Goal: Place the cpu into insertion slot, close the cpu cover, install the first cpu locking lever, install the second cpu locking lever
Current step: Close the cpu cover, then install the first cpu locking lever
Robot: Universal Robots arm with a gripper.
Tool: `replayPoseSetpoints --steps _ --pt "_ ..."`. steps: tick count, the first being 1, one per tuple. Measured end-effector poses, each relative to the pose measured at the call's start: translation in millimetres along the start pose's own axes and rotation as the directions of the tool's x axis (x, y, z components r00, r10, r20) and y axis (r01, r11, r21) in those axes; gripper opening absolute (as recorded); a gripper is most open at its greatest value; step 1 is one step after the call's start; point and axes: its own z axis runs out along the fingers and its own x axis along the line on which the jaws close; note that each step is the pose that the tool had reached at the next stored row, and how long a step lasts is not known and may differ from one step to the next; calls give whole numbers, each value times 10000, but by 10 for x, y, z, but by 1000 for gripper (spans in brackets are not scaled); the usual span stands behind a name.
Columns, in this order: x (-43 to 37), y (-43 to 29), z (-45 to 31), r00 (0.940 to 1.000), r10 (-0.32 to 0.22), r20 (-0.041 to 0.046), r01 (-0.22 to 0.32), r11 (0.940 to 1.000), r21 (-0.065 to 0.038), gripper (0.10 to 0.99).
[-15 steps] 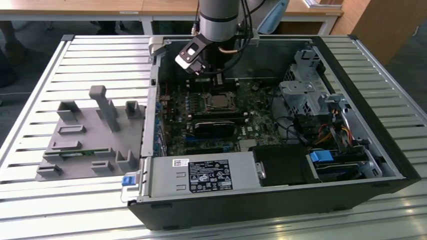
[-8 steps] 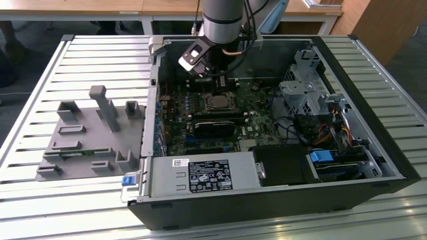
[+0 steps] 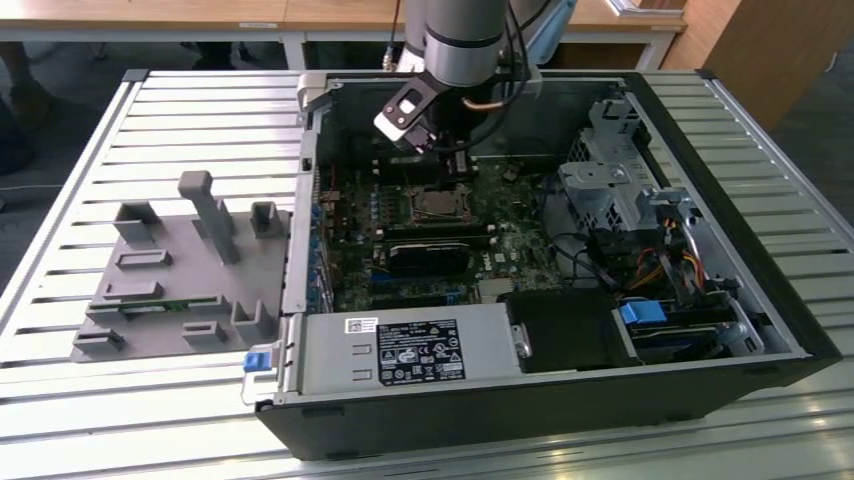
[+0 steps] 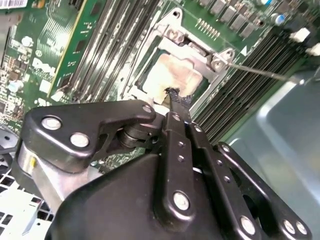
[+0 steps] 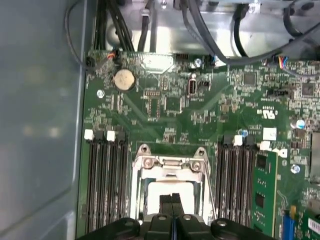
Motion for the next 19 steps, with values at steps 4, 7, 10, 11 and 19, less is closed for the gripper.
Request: replayPoseSetpoints --steps 4,7,10,11,19 --pt "-1 38 1 10000 -14 -1 14 10000 21 106" --pt "-1 43 -1 10000 -16 2 16 10000 27 106" --pt "-1 45 -14 10000 -16 -1 16 10000 27 106" --pt "-1 45 -25 10000 -16 0 16 10000 28 106" --pt "4 49 -196 10000 -16 0 16 10000 28 106"
